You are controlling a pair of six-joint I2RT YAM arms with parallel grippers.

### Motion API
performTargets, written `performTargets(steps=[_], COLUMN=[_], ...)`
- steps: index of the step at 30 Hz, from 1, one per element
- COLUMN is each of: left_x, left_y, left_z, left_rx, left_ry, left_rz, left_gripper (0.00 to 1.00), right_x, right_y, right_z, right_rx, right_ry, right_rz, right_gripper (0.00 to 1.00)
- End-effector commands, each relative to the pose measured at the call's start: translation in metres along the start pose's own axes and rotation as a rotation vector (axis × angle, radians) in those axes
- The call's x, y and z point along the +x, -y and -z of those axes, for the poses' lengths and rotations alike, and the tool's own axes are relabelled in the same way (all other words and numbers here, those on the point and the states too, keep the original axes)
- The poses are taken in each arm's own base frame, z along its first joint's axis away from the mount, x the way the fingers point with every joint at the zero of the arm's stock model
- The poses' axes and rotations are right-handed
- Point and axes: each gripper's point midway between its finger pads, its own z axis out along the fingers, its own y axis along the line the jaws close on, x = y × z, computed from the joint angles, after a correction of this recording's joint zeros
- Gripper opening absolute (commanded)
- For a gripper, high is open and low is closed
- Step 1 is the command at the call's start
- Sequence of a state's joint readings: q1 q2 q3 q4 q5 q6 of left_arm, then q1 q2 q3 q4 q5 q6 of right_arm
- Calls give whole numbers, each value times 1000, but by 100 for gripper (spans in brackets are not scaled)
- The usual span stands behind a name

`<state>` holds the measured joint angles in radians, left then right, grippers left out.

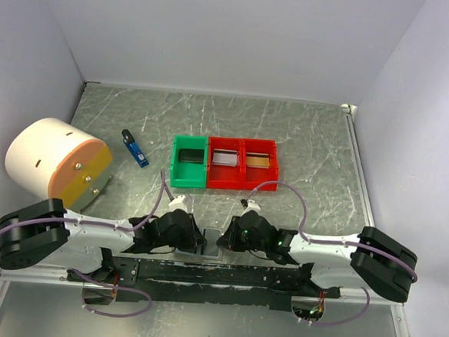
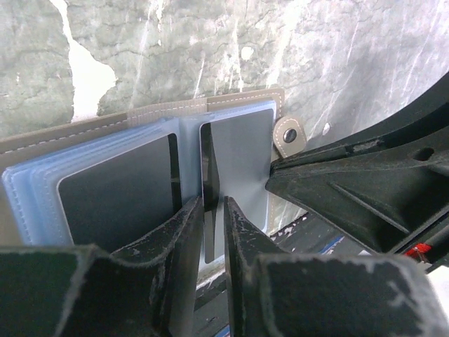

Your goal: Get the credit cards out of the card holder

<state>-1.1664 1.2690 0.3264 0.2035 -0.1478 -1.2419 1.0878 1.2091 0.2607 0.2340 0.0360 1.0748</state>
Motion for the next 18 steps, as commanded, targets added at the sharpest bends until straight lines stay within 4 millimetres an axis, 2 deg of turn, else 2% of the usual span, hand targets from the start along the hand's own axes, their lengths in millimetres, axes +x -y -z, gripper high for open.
performTargets(steps=[1,7,12,18], left_x=[-2,-5,-6,-8], left_y=[23,37,41,40], left_z=[4,10,14,18], left_rx=[122,217,259,254], left_ry=[4,21,26,36], left_rz=[41,75,91,86], left_gripper=[28,24,20,7], right_x=[30,33,34,33], right_y=[47,48,49,53], right_z=[1,0,0,1], right_rx=[142,138,141,161], right_ry=[-93,-102,-107,-100], right_rz=[12,7,8,4], right_gripper=[13,13,13,12])
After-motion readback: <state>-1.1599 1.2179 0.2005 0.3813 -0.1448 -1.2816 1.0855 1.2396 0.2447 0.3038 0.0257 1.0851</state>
